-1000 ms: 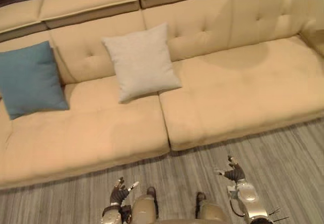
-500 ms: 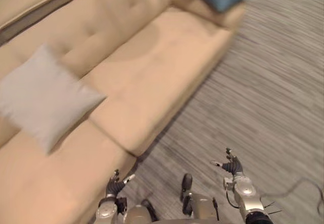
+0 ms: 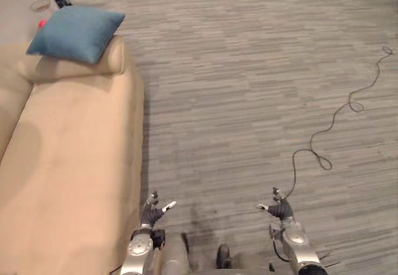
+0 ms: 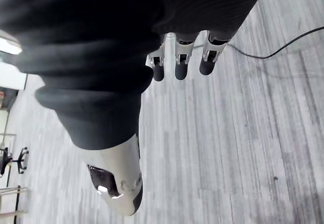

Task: Pick up cushions and gather them together orderly.

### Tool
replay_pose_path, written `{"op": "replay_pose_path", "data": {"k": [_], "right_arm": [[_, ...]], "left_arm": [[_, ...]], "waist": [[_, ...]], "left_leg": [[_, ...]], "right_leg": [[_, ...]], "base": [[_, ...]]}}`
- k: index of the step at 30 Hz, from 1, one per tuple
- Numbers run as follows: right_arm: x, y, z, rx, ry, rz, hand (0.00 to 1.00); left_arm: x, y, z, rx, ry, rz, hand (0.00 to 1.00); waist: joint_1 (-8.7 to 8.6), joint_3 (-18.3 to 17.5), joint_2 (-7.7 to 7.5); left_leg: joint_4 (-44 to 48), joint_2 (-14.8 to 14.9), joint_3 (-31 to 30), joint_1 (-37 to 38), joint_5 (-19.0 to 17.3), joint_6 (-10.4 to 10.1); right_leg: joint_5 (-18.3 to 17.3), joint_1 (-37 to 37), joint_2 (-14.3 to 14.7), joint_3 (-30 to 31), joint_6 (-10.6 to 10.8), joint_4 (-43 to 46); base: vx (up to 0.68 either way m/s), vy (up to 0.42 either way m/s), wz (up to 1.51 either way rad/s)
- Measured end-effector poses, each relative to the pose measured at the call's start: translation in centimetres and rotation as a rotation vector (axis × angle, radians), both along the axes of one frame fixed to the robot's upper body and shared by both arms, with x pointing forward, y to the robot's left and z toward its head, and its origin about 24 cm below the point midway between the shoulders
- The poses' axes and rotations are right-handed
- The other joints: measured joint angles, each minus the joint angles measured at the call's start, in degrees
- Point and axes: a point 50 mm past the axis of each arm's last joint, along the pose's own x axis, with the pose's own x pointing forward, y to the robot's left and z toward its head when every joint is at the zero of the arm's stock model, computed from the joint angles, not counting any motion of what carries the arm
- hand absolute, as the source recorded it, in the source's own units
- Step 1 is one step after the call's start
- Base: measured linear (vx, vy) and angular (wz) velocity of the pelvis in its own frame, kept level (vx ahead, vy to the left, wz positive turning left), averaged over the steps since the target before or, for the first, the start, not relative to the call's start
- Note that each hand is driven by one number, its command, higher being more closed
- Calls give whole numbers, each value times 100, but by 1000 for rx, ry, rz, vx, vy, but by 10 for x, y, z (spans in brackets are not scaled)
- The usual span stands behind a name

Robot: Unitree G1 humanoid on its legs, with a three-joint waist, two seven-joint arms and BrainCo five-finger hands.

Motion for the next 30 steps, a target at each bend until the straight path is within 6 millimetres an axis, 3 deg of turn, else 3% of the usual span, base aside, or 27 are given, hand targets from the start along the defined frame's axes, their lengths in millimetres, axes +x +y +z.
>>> {"op": "replay_pose_path", "data": {"k": [2,3,4,5,6,7,9,10,11,12,13,14,15,16,18,19,20,21,22,23,24,25,26,27,28,29,30], "right_arm": [[11,3,4,-12,-12,27,0],[19,2,7,-21,-22,34,0],[24,5,7,-14,-24,39,0],[27,7,8,-11,-27,41,0],[32,9,11,-10,-41,47,0],[32,10,12,-8,-45,49,0],[27,10,8,-3,-32,37,0],[24,10,7,0,-26,32,0],[19,9,3,-3,-11,29,0],[15,8,1,-10,0,32,0],[13,8,0,-9,3,30,0],[13,10,2,-4,-10,30,0],[12,10,3,-1,-19,29,0],[10,9,2,-2,-13,26,0],[6,3,0,-2,1,-5,0],[3,1,-2,0,10,-24,0],[2,0,-3,0,17,-29,0],[0,4,-5,10,35,-28,0],[-2,6,-7,15,43,-24,0],[-4,7,-8,18,50,-27,0],[-5,1,-8,2,51,-28,0],[1,-3,-4,-11,34,-23,0],[6,-1,-1,-13,19,-11,0],[14,6,4,8,-11,-2,0],[14,7,3,29,-14,-17,0],[17,9,5,39,-22,-19,0],[24,10,9,48,-46,-24,0]], "left_arm": [[-8,1,-2,-1,14,13,0],[-10,1,-3,-4,22,19,0],[-12,4,-4,-1,29,33,0],[-10,5,-4,-5,23,48,0],[-10,3,-3,-22,13,75,0],[-10,4,-3,-25,13,88,0],[-12,2,-5,-26,27,71,0],[-12,2,-5,-23,30,64,0],[-13,2,-5,-18,35,58,0],[-14,3,-6,-16,39,61,0],[-13,4,-5,-13,37,60,0],[-11,6,-3,-6,27,58,0],[-9,7,-2,-3,22,56,0],[-2,6,0,-2,5,48,0],[9,7,3,12,-7,24,0],[15,4,2,13,-5,11,0],[18,4,4,14,-12,12,0],[15,6,2,24,-2,27,0],[8,9,-1,30,18,35,0],[5,12,-2,38,24,37,0],[6,4,-4,10,27,48,0],[4,2,-5,-4,29,65,0],[1,2,-7,-15,41,91,0],[-2,3,-8,-22,48,109,0],[2,2,-7,-24,39,102,0],[4,2,-5,-26,29,97,0],[10,1,0,-31,0,92,0]], "waist": [[170,7,9],[253,-5,57],[391,-43,-37],[420,-65,-128],[420,-71,-130],[412,-82,-153],[349,-116,-260],[320,-117,-262],[292,-110,-257],[242,-102,-215],[242,-103,-197],[229,-110,-180],[208,-116,-146],[142,-118,-153],[-23,-103,-142],[-131,-46,-181],[-110,-21,-189],[-64,-43,-259],[-117,-130,-237],[-182,-240,-308],[-219,-278,-32],[-203,-265,137],[-146,-227,219],[45,-174,263],[113,-102,175],[181,-66,118],[235,28,-56]], "left_leg": [[-1413,-288,60,-199,270,-343],[-2179,-307,336,-250,821,-201],[-2179,-377,685,-142,1193,305],[-2069,-475,730,-151,1009,519],[-1790,-520,732,-157,761,1024],[-1661,-569,732,-112,638,1091],[-1620,-856,627,452,217,1176],[-1670,-941,519,671,126,1168],[-1980,-1096,343,1271,53,1153],[-2329,-1147,202,1774,53,1151],[-2537,-1155,159,2054,53,1151],[-2966,-1179,2,2546,51,1148],[-3186,-1187,-150,2771,38,1124],[-3357,-1188,-394,2962,9,1082],[-3496,-1199,-830,3203,-81,961],[-3548,-1261,-1074,3477,-165,807],[-3555,-1261,-1138,3652,-259,660],[-3427,-1237,-1270,3939,-423,393],[-3216,-1197,-1425,3985,-537,247],[-2815,-1161,-1549,3916,-626,99],[-1623,-866,-1491,3543,-615,-65],[-747,-613,-1231,3098,-219,-400],[119,-372,-839,2698,631,-377],[1189,152,-203,2161,1027,84],[1586,283,127,1789,546,273],[1634,273,249,1582,323,322],[1353,74,406,1136,-14,394]], "right_leg": [[-114,270,-135,217,187,-231],[-227,460,-190,312,341,-380],[-331,609,-348,363,498,-399],[-345,609,-448,334,565,-274],[-323,498,-535,287,743,208],[-312,429,-596,297,808,576],[140,-265,-830,387,2143,3075],[180,-464,-856,398,2109,3689],[102,-788,-1034,162,1934,4694],[-48,-954,-1200,-182,1583,4905],[-122,-1085,-1285,-392,1403,4908],[-307,-1462,-1413,-776,1038,4648],[-402,-1784,-1417,-937,877,4200],[-391,-2124,-1326,-954,876,3403],[136,-2458,-1172,-697,1223,1593],[689,-2480,-1189,-437,1495,487],[915,-2516,-1172,-346,1419,244],[1256,-2550,-1077,-298,1118,8],[1400,-2549,-1028,-325,929,28],[1757,-2511,-984,-320,678,73],[2087,-2329,-854,-582,613,428],[1862,-2137,-710,-748,486,389],[1729,-1883,-576,-780,487,265],[1661,-1283,-388,-777,402,-210],[1614,-875,-389,-752,334,-475],[1602,-665,-437,-761,317,-599],[1457,-251,-643,-787,291,-806]], "base": [[454,235,-59],[726,345,-39],[772,334,-29],[716,270,-9],[583,216,10],[715,302,31],[709,292,54],[803,258,62],[629,172,59],[715,189,48],[539,127,30],[621,125,25],[492,64,45],[494,19,72],[520,-26,113],[437,-41,112],[692,-109,100],[500,-116,80],[822,-225,112],[757,-240,147],[906,-261,121],[719,-194,77],[697,-179,4],[654,-166,-6],[644,-138,-4],[601,-67,27],[570,2,40]]}}
